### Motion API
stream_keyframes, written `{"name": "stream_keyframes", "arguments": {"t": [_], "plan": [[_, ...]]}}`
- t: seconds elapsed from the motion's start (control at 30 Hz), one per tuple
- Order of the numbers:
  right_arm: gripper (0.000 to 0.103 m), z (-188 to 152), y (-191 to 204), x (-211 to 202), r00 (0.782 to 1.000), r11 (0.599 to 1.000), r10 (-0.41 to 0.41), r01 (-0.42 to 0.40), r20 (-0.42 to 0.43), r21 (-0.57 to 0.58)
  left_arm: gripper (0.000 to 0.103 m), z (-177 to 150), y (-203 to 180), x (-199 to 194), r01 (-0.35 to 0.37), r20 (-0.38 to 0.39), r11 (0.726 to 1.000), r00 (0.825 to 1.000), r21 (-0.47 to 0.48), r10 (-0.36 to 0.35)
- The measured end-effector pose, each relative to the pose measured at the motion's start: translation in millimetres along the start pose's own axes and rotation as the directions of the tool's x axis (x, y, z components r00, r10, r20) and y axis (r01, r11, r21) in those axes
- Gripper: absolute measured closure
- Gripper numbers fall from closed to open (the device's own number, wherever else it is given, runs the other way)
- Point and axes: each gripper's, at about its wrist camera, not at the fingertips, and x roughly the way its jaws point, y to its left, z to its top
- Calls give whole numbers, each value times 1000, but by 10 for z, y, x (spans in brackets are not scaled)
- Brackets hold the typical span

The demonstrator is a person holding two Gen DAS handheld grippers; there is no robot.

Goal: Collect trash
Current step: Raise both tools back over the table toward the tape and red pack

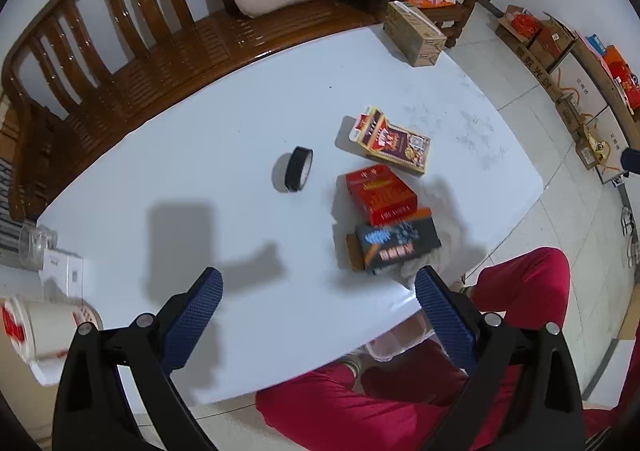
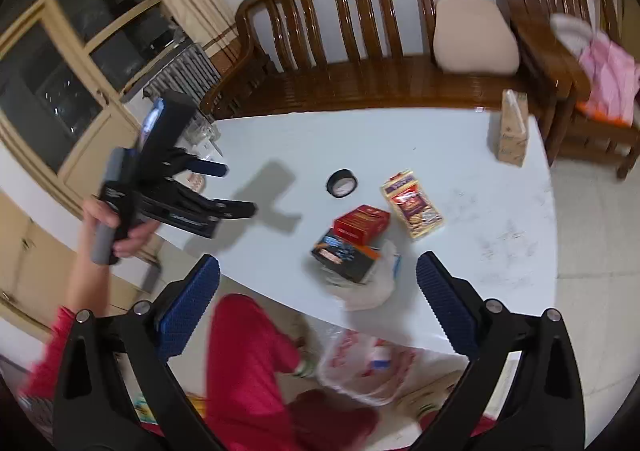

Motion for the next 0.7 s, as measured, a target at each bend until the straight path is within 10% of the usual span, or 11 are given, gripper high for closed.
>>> {"name": "stream_keyframes", "arguments": {"t": [0.7], "plan": [[7,602,-61,1116,979,995,-69,81,-191,59,9,634,245,989,48,-146,995,989,85,-35]]}}
